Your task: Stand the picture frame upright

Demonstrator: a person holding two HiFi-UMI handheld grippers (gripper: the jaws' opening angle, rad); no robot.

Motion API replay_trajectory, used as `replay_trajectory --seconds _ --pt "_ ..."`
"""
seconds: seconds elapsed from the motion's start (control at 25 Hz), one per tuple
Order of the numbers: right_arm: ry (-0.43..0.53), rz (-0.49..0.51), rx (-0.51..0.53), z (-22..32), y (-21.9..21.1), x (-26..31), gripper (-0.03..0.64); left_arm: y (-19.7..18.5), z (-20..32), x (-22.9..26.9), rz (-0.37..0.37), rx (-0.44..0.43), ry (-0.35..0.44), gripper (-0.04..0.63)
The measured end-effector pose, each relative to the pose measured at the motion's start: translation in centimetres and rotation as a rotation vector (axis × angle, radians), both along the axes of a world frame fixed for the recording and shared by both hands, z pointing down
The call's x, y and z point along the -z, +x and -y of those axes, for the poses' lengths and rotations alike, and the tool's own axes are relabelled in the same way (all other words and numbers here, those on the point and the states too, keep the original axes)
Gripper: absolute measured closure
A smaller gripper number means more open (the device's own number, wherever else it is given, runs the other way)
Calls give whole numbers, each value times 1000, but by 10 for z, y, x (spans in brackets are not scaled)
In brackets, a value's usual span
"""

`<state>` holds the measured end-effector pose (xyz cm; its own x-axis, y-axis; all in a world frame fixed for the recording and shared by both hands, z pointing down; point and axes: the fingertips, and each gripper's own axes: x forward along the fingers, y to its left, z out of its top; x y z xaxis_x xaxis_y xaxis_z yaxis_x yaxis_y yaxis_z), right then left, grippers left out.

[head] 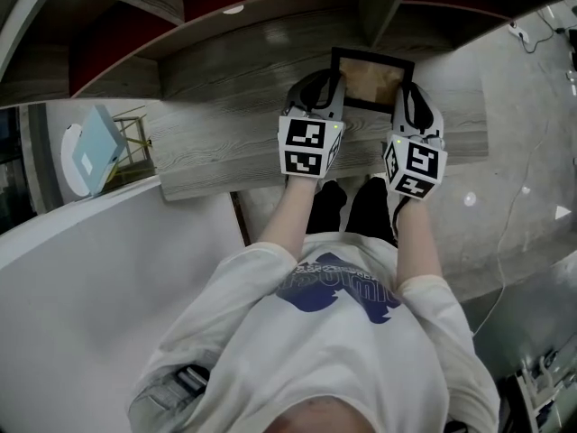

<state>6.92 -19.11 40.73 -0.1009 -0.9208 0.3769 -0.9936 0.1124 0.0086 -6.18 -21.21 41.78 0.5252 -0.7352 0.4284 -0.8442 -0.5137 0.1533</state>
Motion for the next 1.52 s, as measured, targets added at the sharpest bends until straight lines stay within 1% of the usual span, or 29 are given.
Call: replay_trajectory --seconds 0.32,0.68,1.12,1.52 --pt "3 6 69 7 7 -4 548 7 0 -3 9 58 4 518" --pt "47 -3 135 15 23 2 546 22 2 3 5 111 33 518" --pt "76 -36 230 28 38 -15 540 38 11 -14 23 146 51 518" --pt "71 -58 233 45 43 -41 541 43 23 -40 6 185 40 520"
